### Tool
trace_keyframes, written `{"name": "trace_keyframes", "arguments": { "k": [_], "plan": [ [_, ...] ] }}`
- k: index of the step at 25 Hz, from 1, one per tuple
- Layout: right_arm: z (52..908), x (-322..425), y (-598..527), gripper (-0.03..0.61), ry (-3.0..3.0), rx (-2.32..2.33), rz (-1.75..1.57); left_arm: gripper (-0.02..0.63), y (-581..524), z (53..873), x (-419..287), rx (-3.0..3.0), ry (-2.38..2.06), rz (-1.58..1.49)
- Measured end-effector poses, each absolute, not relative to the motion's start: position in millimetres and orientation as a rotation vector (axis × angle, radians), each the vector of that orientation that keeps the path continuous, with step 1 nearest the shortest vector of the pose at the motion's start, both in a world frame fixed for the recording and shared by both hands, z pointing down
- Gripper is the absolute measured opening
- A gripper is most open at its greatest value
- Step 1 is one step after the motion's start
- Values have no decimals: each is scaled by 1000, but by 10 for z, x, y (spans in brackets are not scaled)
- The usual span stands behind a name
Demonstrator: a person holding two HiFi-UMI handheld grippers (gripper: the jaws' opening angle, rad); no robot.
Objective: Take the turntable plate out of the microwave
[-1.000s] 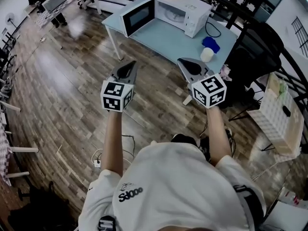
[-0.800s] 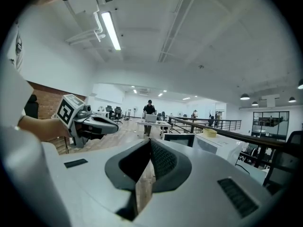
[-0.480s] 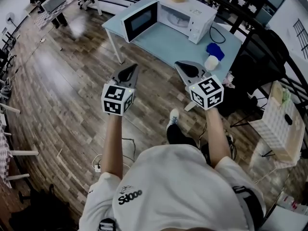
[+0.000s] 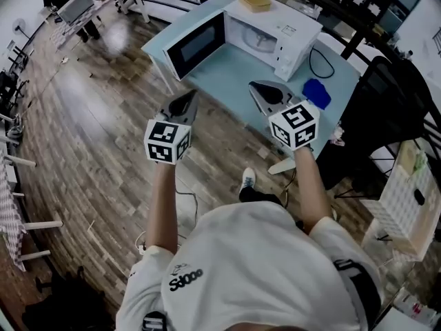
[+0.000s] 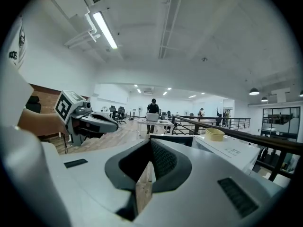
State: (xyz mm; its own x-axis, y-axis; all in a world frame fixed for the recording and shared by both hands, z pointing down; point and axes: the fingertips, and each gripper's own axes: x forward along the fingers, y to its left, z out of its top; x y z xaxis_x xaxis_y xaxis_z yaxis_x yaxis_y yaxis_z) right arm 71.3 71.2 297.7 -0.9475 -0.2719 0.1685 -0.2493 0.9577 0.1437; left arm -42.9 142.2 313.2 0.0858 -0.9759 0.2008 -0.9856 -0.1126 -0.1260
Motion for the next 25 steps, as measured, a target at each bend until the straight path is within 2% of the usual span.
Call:
{"name": "trace_keyframes", "arguments": {
  "k": [5, 11, 25],
  "plan": [
    [2834, 610, -158, 6, -2973, 416, -162, 18, 639, 2988, -583, 2248, -2112, 278],
    [2796, 525, -935, 6, -2993, 416, -139, 18, -106, 3017, -674, 2211, -2113, 311],
    [3123, 441, -1689, 6, -2980, 329, -30, 18, -1068, 3209, -665, 2220, -2096, 344]
  ]
}}
